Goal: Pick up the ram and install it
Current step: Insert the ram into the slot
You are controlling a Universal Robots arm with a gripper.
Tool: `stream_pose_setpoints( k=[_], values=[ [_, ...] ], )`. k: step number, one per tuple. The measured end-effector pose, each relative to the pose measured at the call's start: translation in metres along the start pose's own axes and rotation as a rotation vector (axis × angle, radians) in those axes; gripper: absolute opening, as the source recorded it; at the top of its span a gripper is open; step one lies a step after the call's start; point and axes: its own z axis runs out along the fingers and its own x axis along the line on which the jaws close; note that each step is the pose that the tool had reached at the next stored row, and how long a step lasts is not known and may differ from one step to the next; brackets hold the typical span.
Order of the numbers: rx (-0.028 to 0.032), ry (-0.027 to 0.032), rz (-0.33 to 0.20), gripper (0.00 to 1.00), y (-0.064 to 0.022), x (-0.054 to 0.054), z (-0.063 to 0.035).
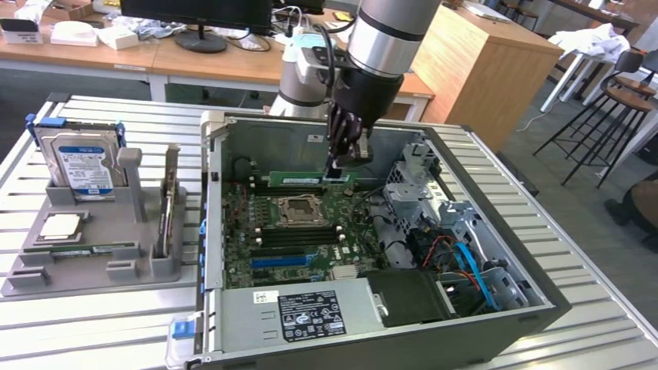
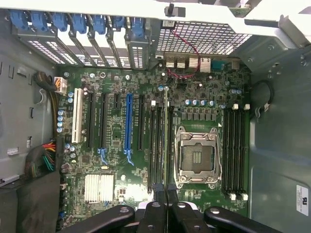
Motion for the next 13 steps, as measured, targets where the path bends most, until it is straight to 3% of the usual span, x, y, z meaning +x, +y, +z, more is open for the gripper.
stream_pose_setpoints(
  k=[13],
  values=[
    [0.0, 0.0001, 0.0, 0.12, -0.0013, 0.002, 0.0229]
  ],
)
